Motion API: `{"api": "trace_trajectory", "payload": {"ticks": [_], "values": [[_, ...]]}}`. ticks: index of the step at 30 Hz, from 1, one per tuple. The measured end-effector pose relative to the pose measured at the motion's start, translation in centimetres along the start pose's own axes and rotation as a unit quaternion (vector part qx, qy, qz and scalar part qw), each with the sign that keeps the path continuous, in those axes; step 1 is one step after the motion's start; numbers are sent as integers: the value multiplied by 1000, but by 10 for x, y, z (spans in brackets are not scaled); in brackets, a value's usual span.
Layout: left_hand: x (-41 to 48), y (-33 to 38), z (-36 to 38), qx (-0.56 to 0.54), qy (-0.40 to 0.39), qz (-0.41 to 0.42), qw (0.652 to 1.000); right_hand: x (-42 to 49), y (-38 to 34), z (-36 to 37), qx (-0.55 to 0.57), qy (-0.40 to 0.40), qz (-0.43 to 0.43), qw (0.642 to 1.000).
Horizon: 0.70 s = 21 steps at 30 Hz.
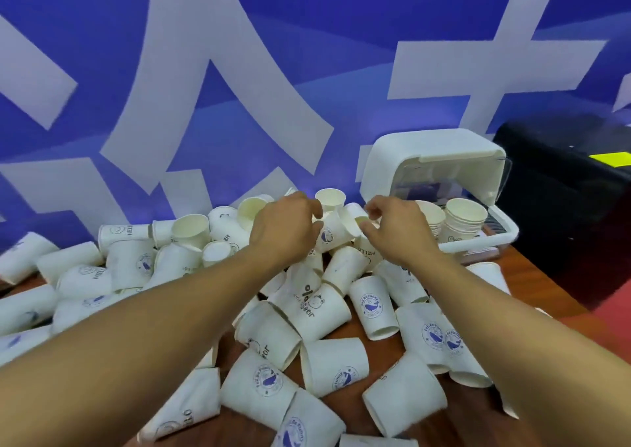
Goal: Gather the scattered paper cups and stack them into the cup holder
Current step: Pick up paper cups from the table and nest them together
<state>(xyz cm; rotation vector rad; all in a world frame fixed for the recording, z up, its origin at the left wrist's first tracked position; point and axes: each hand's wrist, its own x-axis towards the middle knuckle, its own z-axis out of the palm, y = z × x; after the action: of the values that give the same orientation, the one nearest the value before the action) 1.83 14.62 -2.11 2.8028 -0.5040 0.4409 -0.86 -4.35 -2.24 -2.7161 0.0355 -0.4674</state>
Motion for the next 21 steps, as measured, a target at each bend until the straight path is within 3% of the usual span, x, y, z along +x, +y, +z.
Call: {"api": "trace_trajectory", "payload": {"ticks": [7, 11, 15, 21], "values": [[-7, -50, -14, 57, -27, -101, 993, 1, -16, 27, 5, -17, 28, 999], [-5, -65, -5, 50, -81, -162, 982, 4, -18, 34, 0, -25, 42, 999], [1, -69, 10, -18, -126, -164, 978, 7, -16, 41, -4, -28, 38, 999], [7, -65, 26, -30, -117, -146, 982, 9, -11, 47, -3, -32, 37, 999]]}}
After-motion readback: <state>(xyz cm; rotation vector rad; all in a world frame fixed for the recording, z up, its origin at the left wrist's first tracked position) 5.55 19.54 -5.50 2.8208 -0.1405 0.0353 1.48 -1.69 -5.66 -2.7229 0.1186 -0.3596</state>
